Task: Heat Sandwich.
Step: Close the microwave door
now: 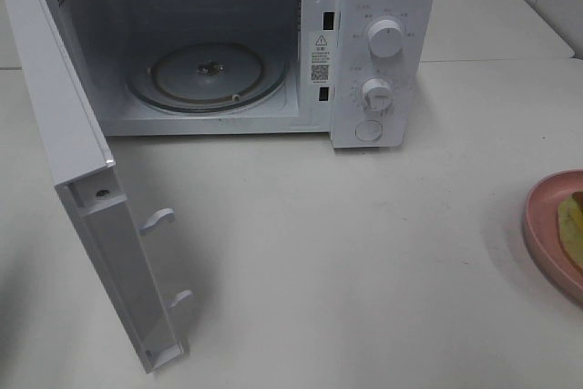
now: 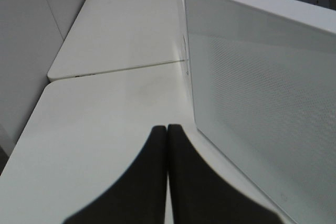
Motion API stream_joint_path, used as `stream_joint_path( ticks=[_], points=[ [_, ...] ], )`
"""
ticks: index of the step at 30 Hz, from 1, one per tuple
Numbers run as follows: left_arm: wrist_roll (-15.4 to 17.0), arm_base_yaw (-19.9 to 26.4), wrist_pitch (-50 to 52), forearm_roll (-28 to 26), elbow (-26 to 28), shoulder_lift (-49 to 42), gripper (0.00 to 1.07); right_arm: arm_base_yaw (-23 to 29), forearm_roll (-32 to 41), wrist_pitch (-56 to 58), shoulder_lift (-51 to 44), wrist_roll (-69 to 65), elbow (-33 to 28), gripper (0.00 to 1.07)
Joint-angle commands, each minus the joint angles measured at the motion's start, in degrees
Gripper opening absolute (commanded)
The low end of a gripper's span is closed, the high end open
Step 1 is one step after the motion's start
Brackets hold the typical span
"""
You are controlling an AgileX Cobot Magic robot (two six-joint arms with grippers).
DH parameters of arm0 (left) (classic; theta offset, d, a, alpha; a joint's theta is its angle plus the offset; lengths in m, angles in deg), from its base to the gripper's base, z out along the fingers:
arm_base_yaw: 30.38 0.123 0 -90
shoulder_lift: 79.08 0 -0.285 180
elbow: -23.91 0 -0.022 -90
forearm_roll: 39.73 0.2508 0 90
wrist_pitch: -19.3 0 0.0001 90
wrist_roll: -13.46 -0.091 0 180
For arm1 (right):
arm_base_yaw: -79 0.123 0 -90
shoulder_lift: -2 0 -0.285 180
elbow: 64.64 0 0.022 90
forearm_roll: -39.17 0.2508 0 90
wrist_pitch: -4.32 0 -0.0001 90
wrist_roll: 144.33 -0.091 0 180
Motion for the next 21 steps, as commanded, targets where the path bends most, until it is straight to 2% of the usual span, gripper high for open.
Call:
stream_joint_path(
  ticks=[1,2,4,6,14,20,21],
  points=[
    [0.1,0.1,12.5,-0.7,-2.7,4.2,0.0,-0.3,0.2,-0.1,-1.5,0.5,0.0,0.76],
    [0.1,0.1,12.5,-0.7,-2.7,4.2,0.0,-0.3,0.2,-0.1,-1.5,0.5,0.0,0.76],
    [0.1,0.1,21.8,-0.7,-4.3,8.3,0.0,-0.3,0.2,-0.1,-1.5,0.5,0.0,0.76],
    [0.1,0.1,26.1,-0.7,-4.8,11.1,0.0,-0.3,0.2,-0.1,-1.5,0.5,0.0,0.76],
    [0.3,0.1,32.8,-0.7,-4.8,23.0,0.0,-0.3,0.2,-0.1,-1.5,0.5,0.0,0.76],
    [3.8,0.1,39.5,1.3,-4.7,29.7,0.0,-0.3,0.2,-0.1,-1.5,0.5,0.0,0.76],
    [5.6,0.1,41.9,2.2,-4.7,32.1,0.0,-0.3,0.2,-0.1,-1.5,0.5,0.0,0.76]
  ],
)
